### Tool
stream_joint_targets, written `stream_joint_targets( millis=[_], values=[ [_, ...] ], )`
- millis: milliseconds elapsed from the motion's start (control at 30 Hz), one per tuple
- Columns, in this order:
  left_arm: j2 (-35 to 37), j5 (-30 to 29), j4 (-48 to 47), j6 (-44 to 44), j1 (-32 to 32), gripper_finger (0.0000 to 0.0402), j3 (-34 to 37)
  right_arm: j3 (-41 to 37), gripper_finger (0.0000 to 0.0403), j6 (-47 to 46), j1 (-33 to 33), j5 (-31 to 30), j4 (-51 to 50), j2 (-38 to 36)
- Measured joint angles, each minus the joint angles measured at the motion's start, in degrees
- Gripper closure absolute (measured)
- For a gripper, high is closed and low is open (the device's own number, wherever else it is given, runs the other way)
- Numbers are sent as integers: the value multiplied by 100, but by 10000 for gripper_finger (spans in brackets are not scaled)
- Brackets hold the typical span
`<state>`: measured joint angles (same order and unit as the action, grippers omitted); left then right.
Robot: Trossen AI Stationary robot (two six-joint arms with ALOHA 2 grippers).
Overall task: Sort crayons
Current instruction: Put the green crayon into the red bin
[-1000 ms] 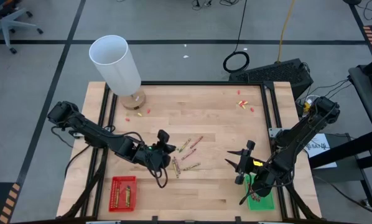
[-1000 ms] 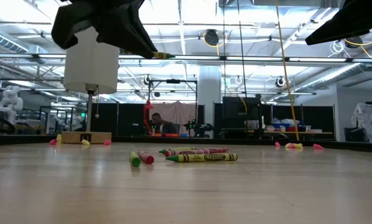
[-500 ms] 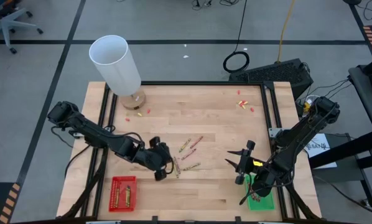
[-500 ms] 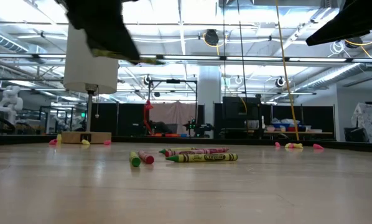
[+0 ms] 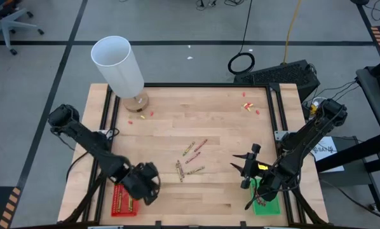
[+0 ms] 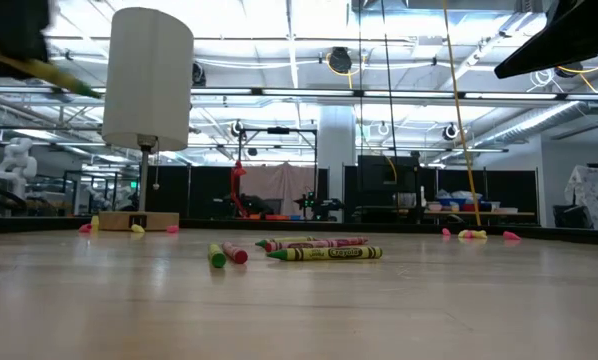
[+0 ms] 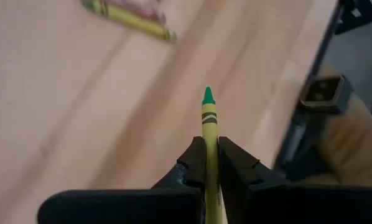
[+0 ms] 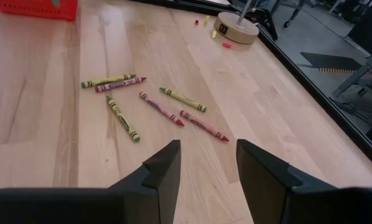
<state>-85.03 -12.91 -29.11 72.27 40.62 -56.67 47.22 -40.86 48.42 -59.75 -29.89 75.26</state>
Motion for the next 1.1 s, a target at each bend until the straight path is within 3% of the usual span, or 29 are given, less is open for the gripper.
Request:
stream_joint_targets(
  millis=[567,1100],
  values=[
    [0,-391,-343,3219,1982,381,0,0,264,0,-44,-14,-15,0],
    [-2,-428,-2053,5391,2764,381,0,0,264,63,-428,-37,-33,0]
  ],
)
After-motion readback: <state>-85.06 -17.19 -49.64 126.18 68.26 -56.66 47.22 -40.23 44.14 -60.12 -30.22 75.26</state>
